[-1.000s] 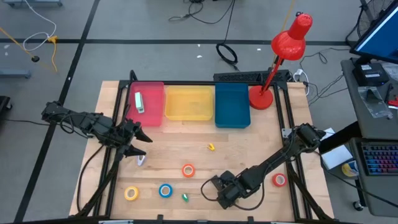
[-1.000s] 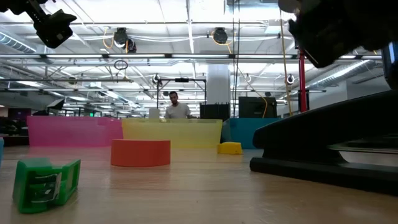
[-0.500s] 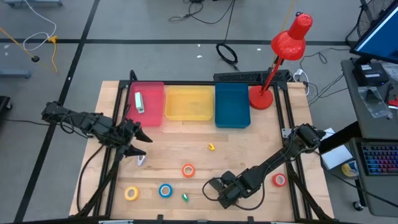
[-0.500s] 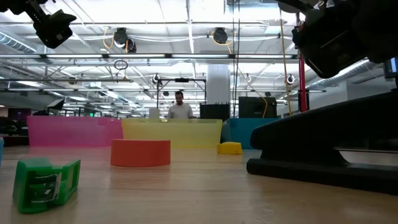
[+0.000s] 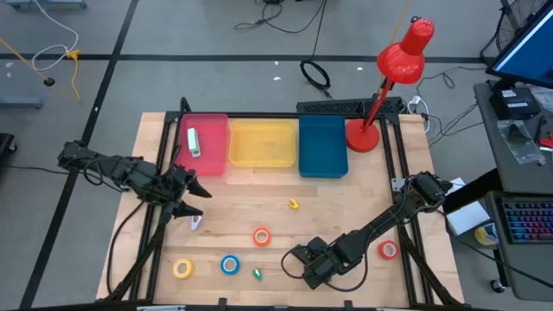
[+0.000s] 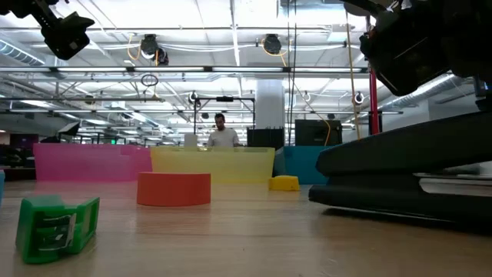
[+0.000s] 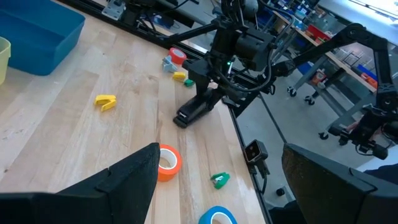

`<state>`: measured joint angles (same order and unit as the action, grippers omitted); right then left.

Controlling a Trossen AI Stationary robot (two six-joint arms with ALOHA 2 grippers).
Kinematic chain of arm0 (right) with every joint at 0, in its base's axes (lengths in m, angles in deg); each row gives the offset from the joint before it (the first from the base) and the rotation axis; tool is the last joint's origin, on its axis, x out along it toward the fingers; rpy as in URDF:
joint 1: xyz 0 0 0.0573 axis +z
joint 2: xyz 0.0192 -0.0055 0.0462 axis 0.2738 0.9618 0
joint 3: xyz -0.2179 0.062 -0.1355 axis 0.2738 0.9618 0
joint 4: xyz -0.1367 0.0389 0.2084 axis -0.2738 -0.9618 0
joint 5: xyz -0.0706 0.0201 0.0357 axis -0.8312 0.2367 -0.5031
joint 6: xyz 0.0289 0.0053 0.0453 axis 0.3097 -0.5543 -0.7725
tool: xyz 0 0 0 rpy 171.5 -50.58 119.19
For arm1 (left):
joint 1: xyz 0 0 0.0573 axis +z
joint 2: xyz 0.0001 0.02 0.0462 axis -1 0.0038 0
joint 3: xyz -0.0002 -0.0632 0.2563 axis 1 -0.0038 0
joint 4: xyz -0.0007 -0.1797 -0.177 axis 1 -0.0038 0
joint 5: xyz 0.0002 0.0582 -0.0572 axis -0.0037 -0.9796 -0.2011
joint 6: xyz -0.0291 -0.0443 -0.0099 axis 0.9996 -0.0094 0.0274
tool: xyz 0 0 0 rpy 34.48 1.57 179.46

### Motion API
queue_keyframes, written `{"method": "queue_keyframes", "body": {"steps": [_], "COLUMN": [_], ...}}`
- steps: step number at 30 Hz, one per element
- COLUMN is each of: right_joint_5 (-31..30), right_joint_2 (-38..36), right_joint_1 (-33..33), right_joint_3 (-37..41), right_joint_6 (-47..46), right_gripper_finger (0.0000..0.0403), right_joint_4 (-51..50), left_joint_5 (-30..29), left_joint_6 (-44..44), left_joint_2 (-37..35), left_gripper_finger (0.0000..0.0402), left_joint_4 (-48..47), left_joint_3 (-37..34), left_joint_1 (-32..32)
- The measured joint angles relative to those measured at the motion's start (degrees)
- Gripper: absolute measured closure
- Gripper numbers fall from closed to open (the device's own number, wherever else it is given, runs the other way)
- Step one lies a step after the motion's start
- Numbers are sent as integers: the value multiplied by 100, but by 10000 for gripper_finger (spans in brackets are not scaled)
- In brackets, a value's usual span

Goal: Pick and place Stapler, Stapler remover, tape
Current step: Put the black stapler into the red bin

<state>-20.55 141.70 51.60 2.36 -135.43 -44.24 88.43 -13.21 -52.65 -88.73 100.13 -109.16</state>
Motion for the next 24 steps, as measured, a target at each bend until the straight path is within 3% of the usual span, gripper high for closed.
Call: {"method": "queue_keyframes", "body": {"steps": [4,15,24], "right_joint_5": [-7,-51,-1113], "right_joint_2": [-3,-186,-884], "right_joint_1": [-4,-11,-125], "right_joint_3": [-4,2,0], "right_joint_6": [2,45,94], "right_gripper_finger": [285,285,285], "right_joint_4": [13,-33,-46], "left_joint_5": [-2,-7,-9], "left_joint_6": [-1,50,71], "left_joint_2": [0,0,11], "left_gripper_finger": [66,66,66], "left_joint_4": [9,25,406], "left_joint_3": [0,0,0], "left_joint_1": [0,0,1]}}
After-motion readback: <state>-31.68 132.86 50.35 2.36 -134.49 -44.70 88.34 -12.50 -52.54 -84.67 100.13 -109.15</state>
